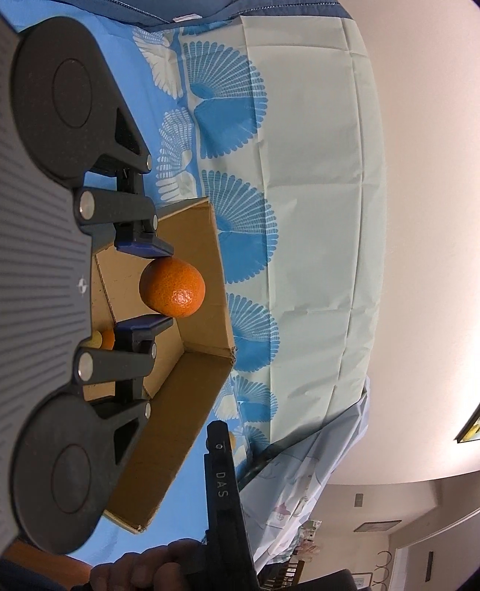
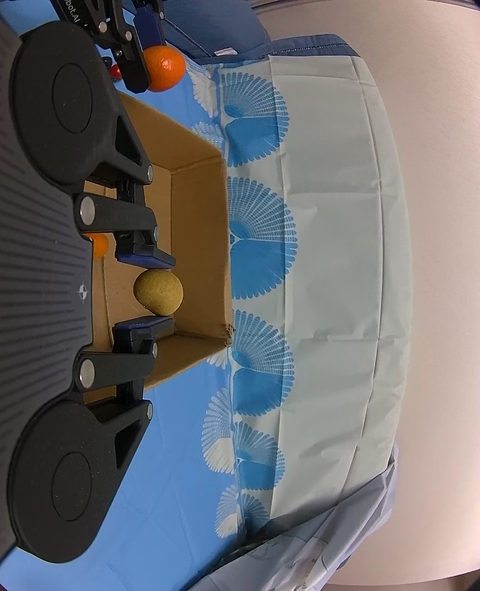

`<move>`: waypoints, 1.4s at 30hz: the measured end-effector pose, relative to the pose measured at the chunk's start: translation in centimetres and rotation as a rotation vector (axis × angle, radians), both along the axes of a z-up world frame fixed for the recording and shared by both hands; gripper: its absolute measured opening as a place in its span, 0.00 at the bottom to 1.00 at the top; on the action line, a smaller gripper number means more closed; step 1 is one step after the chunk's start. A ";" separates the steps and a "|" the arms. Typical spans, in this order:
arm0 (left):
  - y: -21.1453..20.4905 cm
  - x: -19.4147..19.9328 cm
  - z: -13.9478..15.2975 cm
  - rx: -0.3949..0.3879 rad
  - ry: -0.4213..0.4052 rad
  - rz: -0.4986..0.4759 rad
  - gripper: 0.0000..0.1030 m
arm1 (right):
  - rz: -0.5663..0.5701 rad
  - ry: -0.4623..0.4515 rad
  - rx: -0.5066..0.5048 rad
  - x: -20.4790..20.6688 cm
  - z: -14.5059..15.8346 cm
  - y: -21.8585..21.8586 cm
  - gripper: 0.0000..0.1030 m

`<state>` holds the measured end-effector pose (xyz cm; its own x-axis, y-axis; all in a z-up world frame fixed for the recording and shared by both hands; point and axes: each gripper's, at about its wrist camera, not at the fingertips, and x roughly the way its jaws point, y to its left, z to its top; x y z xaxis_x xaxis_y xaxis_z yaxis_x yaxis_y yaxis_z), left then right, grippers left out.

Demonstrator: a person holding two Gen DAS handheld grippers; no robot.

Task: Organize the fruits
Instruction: 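Lower the orange in the left gripper into the box while the right lowers its fruit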

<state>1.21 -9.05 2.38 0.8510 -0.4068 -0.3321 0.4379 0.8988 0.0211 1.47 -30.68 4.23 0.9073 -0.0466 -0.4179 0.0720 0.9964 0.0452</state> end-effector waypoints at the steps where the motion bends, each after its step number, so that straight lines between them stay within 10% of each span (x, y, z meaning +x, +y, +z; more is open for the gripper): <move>1: 0.0 -0.1 0.0 0.001 -0.002 -0.002 0.35 | 0.000 -0.001 0.000 0.0 0.0 0.0 0.28; 42: -2.6 0.3 -1.0 0.062 0.014 -0.074 0.36 | 0.013 0.014 -0.034 0.3 0.0 0.5 0.28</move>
